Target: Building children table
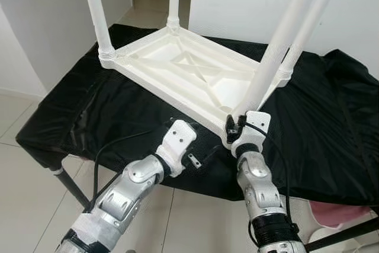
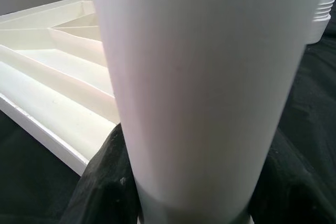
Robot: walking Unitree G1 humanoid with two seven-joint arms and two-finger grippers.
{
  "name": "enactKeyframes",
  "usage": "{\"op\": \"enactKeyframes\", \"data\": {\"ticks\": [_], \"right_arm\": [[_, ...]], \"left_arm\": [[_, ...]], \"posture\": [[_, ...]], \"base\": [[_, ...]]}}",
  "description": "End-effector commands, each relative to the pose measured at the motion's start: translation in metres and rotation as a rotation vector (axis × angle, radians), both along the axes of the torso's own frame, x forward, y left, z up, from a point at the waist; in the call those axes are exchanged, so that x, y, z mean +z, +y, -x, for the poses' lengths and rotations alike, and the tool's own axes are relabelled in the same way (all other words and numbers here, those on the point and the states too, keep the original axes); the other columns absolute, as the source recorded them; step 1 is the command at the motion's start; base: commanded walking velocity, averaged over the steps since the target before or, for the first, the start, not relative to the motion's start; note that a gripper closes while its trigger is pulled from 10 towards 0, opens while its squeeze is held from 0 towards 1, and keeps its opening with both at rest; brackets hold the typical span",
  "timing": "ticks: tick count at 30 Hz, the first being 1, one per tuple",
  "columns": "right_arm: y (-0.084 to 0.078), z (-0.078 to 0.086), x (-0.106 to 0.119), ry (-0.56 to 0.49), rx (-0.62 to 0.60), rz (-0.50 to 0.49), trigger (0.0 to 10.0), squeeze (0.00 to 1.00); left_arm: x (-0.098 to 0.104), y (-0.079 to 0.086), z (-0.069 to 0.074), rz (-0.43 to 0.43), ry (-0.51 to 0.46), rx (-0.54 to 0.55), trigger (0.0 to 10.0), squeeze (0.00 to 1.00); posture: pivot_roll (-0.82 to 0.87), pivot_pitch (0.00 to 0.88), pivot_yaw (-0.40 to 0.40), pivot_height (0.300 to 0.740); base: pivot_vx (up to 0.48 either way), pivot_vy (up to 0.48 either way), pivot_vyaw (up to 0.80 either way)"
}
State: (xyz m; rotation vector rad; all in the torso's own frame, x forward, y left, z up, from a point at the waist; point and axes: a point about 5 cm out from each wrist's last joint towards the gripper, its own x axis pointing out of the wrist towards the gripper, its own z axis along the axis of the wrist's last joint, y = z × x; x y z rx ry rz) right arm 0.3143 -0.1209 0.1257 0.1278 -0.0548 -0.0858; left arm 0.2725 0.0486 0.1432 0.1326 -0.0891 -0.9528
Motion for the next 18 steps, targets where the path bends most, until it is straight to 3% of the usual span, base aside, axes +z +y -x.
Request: {"op": "enactKeyframes", "data": {"ticks": [1, 2, 3, 10, 15, 16, 18], "right_arm": [[-0.006, 0.005, -0.013, 0.061, -0.027, -0.066, 10.0, 0.0], [-0.007, 0.006, -0.012, 0.057, -0.029, -0.064, 10.0, 0.0], [-0.006, 0.007, -0.011, 0.05, -0.016, -0.071, 10.0, 1.0], [-0.003, 0.009, -0.005, 0.017, 0.01, -0.081, 10.0, 1.0], [-0.017, 0.002, 0.004, -0.028, 0.17, -0.023, 10.0, 1.0], [-0.019, 0.0, 0.005, -0.033, 0.201, 0.0, 10.0, 0.05], [-0.021, -0.001, 0.005, -0.036, 0.22, 0.017, 10.0, 0.05]], "left_arm": [[-0.003, -0.007, 0.009, -0.029, 0.019, -0.161, 10.0, 0.0], [-0.003, -0.006, 0.009, -0.03, 0.02, -0.16, 10.0, 0.0], [-0.002, -0.005, 0.009, -0.031, 0.02, -0.16, 10.0, 0.0], [-0.002, -0.005, 0.009, -0.034, 0.021, -0.165, 10.0, 0.0], [-0.001, -0.007, 0.008, -0.034, 0.016, -0.176, 10.0, 0.0], [-0.001, -0.008, 0.007, -0.034, 0.016, -0.176, 10.0, 0.0], [0.0, -0.008, 0.007, -0.033, 0.016, -0.176, 10.0, 0.0]], "posture": [[-0.01, 0.014, -0.016, 0.74], [-0.01, 0.013, -0.012, 0.74], [-0.01, 0.014, -0.009, 0.74], [-0.02, 0.016, -0.001, 0.74], [-0.02, 0.017, 0.006, 0.74], [-0.03, 0.017, 0.007, 0.74], [-0.03, 0.017, 0.007, 0.74]], "base": [[0.0, 0.0, 0.0], [0.0, 0.0, 0.0], [0.0, 0.0, 0.0], [0.0, 0.0, 0.0], [0.0, 0.0, 0.0], [0.0, 0.0, 0.0], [0.0, 0.0, 0.0]]}}
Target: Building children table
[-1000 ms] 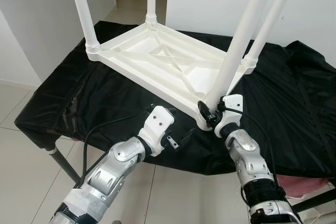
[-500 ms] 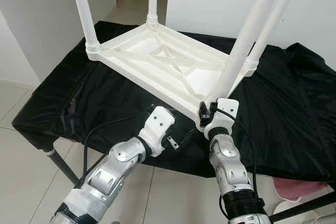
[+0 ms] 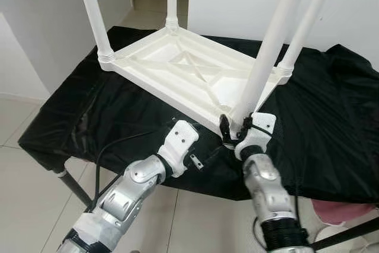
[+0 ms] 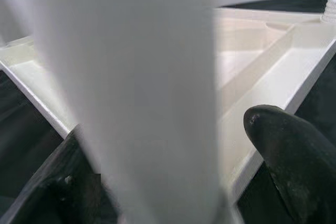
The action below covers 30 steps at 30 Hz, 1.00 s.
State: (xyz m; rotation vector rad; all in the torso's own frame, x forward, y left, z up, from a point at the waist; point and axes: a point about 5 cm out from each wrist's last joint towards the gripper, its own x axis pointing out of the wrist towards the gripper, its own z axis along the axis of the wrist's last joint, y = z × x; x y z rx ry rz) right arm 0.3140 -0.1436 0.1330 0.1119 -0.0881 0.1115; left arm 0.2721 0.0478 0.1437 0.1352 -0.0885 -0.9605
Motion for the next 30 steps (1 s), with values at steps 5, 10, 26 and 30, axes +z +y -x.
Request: {"op": "enactKeyframes", "data": {"ticks": [5, 10, 26, 30], "right_arm": [[-0.007, -0.01, -0.002, 0.001, 0.176, 0.132, 10.0, 0.0], [-0.004, -0.015, 0.0, -0.015, 0.345, 0.209, 10.0, 0.0], [-0.019, -0.032, -0.008, 0.033, 0.48, 0.277, 0.0, 0.0], [-0.021, -0.032, -0.009, 0.027, 0.49, 0.274, 0.0, 0.0]], "left_arm": [[-0.001, -0.007, 0.005, -0.029, 0.013, -0.159, 10.0, 0.0], [-0.001, -0.005, 0.006, -0.034, 0.008, -0.146, 10.0, 0.0], [-0.002, -0.003, 0.007, -0.067, -0.013, -0.121, 10.0, 0.0], [-0.002, -0.004, 0.007, -0.064, -0.012, -0.121, 10.0, 0.0]], "posture": [[-0.02, 0.021, -0.006, 0.74], [-0.01, 0.025, -0.007, 0.74], [0.01, 0.059, -0.023, 0.74], [0.01, 0.068, -0.022, 0.74]], "base": [[0.0, 0.0, 0.0], [0.0, 0.0, 0.0], [0.0, 0.0, 0.0], [0.0, 0.0, 0.0]]}}
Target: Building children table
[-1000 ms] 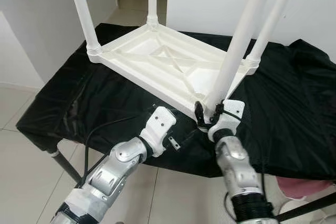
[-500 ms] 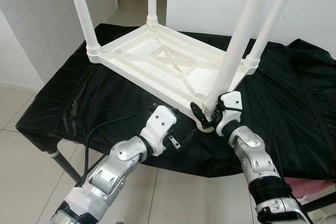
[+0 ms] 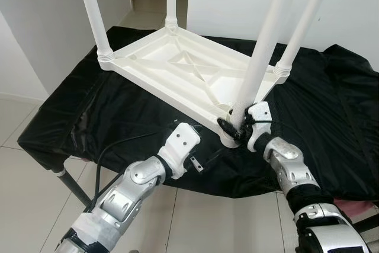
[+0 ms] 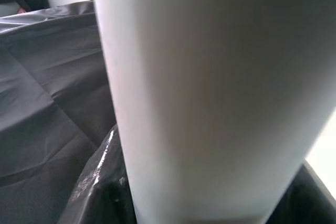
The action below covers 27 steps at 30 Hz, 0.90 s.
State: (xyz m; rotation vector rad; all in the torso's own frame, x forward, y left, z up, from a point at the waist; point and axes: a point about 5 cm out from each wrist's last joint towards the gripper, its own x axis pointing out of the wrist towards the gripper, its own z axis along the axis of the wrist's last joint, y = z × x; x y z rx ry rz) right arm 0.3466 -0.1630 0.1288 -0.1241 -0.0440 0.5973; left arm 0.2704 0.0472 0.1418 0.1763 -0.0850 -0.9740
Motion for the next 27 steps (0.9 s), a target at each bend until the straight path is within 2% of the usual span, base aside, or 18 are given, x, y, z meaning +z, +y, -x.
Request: {"op": "enactKeyframes", "data": {"ticks": [1, 4, 5, 9, 13, 18, 21, 23, 27], "right_arm": [[-0.001, 0.001, -0.005, 0.022, 0.01, 0.025, 0.0, 0.0], [-0.002, 0.001, -0.006, 0.021, 0.015, 0.018, 0.0, 0.0], [-0.002, 0.001, -0.006, 0.017, 0.002, 0.016, 10.0, 0.0], [-0.003, 0.001, -0.005, 0.011, -0.021, -0.002, 10.0, 0.0], [-0.001, 0.003, -0.003, -0.024, -0.118, -0.043, 10.0, 0.0], [0.002, 0.006, -0.004, -0.025, -0.15, -0.052, 10.0, 0.0], [0.004, 0.014, -0.015, 0.038, -0.318, -0.086, 10.0, 0.0], [0.004, 0.014, -0.015, 0.038, -0.318, -0.086, 10.0, 0.0], [-0.003, 0.019, -0.021, 0.057, -0.474, -0.097, 10.0, 0.0]], "left_arm": [[0.0, -0.004, 0.006, -0.027, 0.004, -0.108, 10.0, 0.0], [0.0, -0.004, 0.007, -0.026, 0.006, -0.111, 10.0, 0.0], [0.0, -0.005, 0.007, -0.026, 0.007, -0.112, 10.0, 0.0], [-0.001, -0.005, 0.007, -0.027, 0.01, -0.114, 10.0, 0.0], [-0.001, -0.004, 0.005, -0.027, 0.014, -0.11, 10.0, 0.0], [-0.001, -0.004, 0.006, -0.026, 0.016, -0.109, 10.0, 0.0], [-0.002, -0.005, 0.007, -0.021, 0.021, -0.109, 10.0, 0.0], [-0.002, -0.005, 0.007, -0.021, 0.021, -0.109, 10.0, 0.0], [-0.003, -0.005, 0.009, -0.023, 0.028, -0.118, 10.0, 0.0]], "posture": [[0.01, 0.068, -0.022, 0.74], [0.01, 0.073, -0.019, 0.74], [0.0, 0.076, -0.019, 0.74], [0.0, 0.082, -0.02, 0.74], [0.0, 0.087, -0.022, 0.74], [0.0, 0.09, -0.025, 0.74], [0.0, 0.093, -0.023, 0.74], [0.0, 0.093, -0.023, 0.74], [-0.01, 0.094, -0.011, 0.74]], "base": [[0.0, 0.0, 0.0], [0.0, 0.0, 0.0], [0.0, 0.0, 0.0], [0.0, 0.0, 0.0], [0.0, 0.0, 0.0], [0.0, 0.0, 0.0], [0.0, 0.0, 0.0], [0.0, 0.0, 0.0], [0.0, 0.0, 0.0]]}}
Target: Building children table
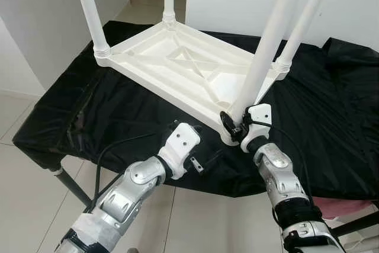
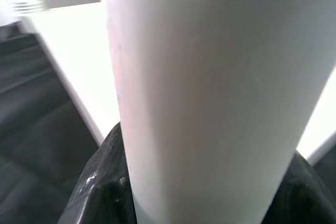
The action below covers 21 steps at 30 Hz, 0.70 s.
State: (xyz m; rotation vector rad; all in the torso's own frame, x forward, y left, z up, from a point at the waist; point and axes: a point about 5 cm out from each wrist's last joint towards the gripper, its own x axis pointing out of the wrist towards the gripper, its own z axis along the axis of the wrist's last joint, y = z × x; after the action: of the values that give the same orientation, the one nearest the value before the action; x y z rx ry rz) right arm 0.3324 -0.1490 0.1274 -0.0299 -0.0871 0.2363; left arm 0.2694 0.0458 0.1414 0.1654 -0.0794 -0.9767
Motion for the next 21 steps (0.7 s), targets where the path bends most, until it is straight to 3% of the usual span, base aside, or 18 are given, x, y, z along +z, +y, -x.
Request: {"op": "enactKeyframes", "data": {"ticks": [1, 3, 4, 7, 8, 9, 11, 16, 19, 20, 21], "right_arm": [[-0.017, 0.005, -0.02, 0.098, -0.113, -0.002, 10.0, 0.0], [-0.017, 0.006, -0.021, 0.104, -0.171, -0.022, 10.0, 0.0], [-0.011, 0.013, -0.025, 0.107, -0.295, -0.068, 10.0, 0.0], [-0.006, 0.018, -0.026, 0.098, -0.371, -0.087, 10.0, 0.0], [0.003, 0.024, -0.028, 0.106, -0.428, -0.12, 10.0, 0.0], [0.014, 0.028, -0.029, 0.114, -0.419, -0.131, 10.0, 0.0], [0.016, 0.029, -0.026, 0.111, -0.413, -0.135, 10.0, 0.0], [0.006, 0.027, -0.02, 0.1, -0.441, -0.112, 10.0, 0.0], [0.008, 0.028, -0.02, 0.101, -0.44, -0.117, 10.0, 0.0], [0.011, 0.028, -0.019, 0.094, -0.424, -0.121, 10.0, 0.75], [0.013, 0.028, -0.017, 0.084, -0.408, -0.125, 10.0, 1.0]], "left_arm": [[-0.003, -0.004, 0.007, -0.029, 0.018, -0.116, 10.0, 0.0], [-0.003, -0.004, 0.007, -0.029, 0.019, -0.118, 10.0, 0.0], [-0.002, -0.004, 0.007, -0.03, 0.018, -0.121, 10.0, 0.0], [-0.002, -0.004, 0.006, -0.03, 0.018, -0.122, 10.0, 0.0], [-0.002, -0.004, 0.006, -0.03, 0.017, -0.122, 10.0, 0.0], [-0.002, -0.005, 0.006, -0.028, 0.016, -0.122, 10.0, 0.0], [-0.002, -0.005, 0.006, -0.026, 0.017, -0.122, 10.0, 0.0], [-0.002, -0.007, 0.007, -0.025, 0.017, -0.129, 10.0, 0.0], [-0.002, -0.007, 0.007, -0.026, 0.018, -0.127, 10.0, 0.0], [-0.002, -0.006, 0.006, -0.026, 0.018, -0.124, 10.0, 0.0], [-0.002, -0.006, 0.006, -0.025, 0.018, -0.122, 10.0, 0.0]], "posture": [[-0.01, 0.094, -0.011, 0.74], [-0.01, 0.095, -0.008, 0.74], [-0.01, 0.094, -0.008, 0.74], [-0.01, 0.094, -0.008, 0.74], [-0.01, 0.092, -0.008, 0.74], [-0.01, 0.093, -0.008, 0.74], [-0.01, 0.092, -0.008, 0.74], [-0.01, 0.093, -0.011, 0.74], [-0.01, 0.092, -0.011, 0.74], [-0.01, 0.093, -0.012, 0.74], [-0.01, 0.093, -0.012, 0.74]], "base": [[0.0, 0.0, 0.0], [0.0, 0.0, 0.0], [0.0, 0.0, 0.0], [0.0, 0.0, 0.0], [0.0, 0.0, 0.0], [0.0, 0.0, 0.0], [0.0, 0.0, 0.0], [0.0, 0.0, 0.0], [0.0, 0.0, 0.0], [0.0, 0.0, 0.0], [0.0, 0.0, 0.0]]}}
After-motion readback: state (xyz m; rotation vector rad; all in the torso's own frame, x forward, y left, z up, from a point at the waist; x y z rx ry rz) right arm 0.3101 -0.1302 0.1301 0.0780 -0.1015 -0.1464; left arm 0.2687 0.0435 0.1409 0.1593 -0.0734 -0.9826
